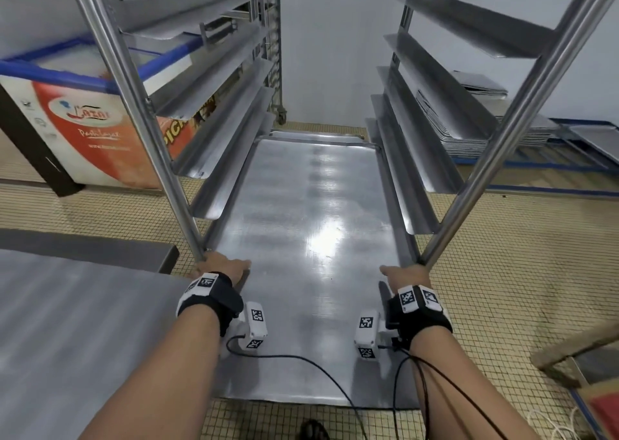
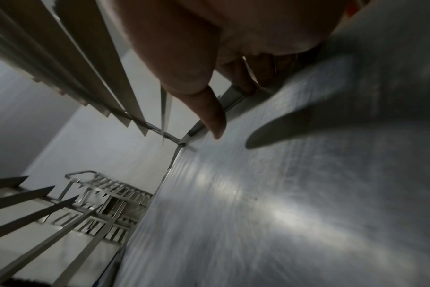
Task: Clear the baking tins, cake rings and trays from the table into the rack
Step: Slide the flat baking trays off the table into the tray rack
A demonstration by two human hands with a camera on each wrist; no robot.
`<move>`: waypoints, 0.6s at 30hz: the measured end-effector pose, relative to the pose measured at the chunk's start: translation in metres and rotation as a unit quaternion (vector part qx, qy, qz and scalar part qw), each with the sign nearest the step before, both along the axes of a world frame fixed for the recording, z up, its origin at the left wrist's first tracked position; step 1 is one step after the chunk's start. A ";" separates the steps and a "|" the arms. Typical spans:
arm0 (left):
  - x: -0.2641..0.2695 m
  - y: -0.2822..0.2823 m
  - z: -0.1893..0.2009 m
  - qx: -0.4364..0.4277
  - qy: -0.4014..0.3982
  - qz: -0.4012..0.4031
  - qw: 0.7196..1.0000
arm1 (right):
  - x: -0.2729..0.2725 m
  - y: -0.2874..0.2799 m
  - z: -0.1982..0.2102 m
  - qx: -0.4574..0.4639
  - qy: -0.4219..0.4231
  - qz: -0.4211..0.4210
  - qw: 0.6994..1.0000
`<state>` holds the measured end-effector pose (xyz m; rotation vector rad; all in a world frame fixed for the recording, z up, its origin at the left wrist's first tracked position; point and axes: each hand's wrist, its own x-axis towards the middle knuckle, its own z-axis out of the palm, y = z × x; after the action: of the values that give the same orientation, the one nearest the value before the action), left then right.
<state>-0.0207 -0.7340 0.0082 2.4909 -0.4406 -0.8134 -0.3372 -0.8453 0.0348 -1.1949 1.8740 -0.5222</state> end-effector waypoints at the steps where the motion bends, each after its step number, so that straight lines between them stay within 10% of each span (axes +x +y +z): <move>1: -0.006 0.004 0.000 0.002 -0.007 -0.014 1.000 | 0.000 0.009 0.003 -0.004 -0.005 0.004 1.000; 18: -0.094 0.153 -0.001 0.000 -0.078 -0.433 0.898 | -0.020 0.176 -0.022 -0.109 0.157 0.401 0.896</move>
<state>-0.1143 -0.5813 0.0075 2.3128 -1.6718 -0.9007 -0.3576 -0.6698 0.0126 -2.1472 1.3916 -0.0700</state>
